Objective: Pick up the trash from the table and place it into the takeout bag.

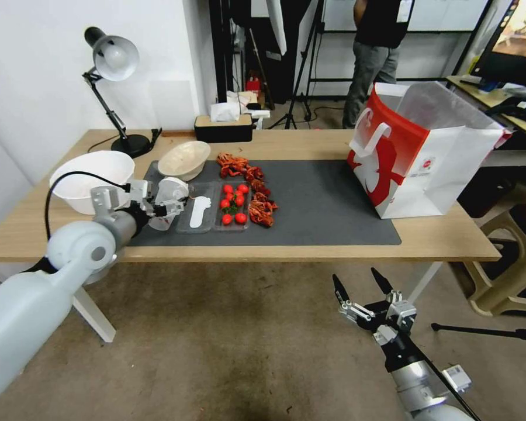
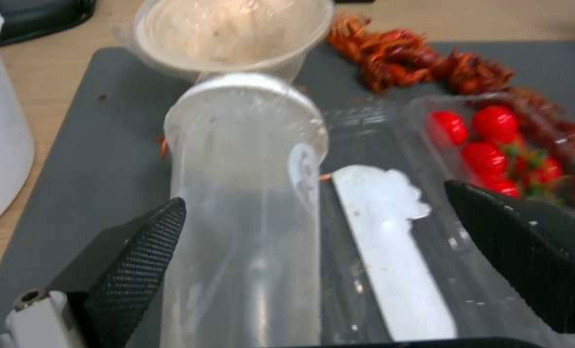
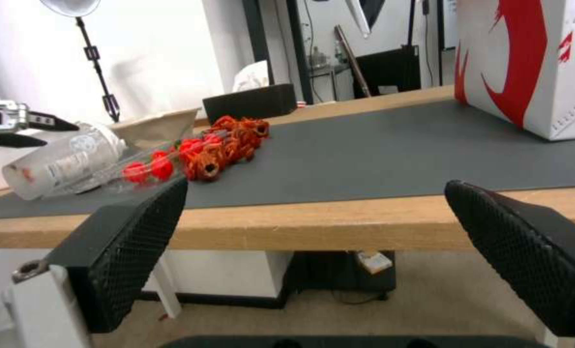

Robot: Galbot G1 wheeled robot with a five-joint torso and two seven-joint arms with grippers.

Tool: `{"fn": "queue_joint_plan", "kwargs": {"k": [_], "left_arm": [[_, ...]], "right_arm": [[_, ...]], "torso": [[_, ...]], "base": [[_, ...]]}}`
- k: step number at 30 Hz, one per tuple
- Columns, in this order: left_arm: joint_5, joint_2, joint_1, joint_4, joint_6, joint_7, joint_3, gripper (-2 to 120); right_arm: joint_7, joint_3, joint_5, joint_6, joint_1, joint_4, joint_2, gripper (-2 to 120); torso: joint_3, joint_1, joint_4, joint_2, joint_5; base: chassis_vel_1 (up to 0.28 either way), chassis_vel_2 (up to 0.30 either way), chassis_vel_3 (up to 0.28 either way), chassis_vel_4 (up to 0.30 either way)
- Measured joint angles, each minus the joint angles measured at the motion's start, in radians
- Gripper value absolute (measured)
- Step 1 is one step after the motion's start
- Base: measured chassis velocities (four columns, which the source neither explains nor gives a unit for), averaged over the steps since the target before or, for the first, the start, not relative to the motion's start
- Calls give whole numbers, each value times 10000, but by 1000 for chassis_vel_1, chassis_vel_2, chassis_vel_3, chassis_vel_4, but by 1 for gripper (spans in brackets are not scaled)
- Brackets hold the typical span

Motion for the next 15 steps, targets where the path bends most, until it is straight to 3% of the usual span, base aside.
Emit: {"fn": "queue_joint_plan", "kwargs": {"k": [4,12,15], "left_arm": [[66,-56,-117,158,196,-301,215,100],[76,-84,-154,247,304,-329,295,100],[80,-145,-202,343,373,-381,338,93]], "right_arm": [[-38,-2,-46,50,-24,-45,0,100],[-38,-1,-68,55,-15,-68,-9,100],[-37,-6,-87,55,-14,-69,-25,100]], "torso": [[0,0,4,0,0],[0,-1,3,0,0],[0,-2,3,1,-1]], "base": [[0,0,0,0],[0,0,0,0],[0,0,0,0]]}}
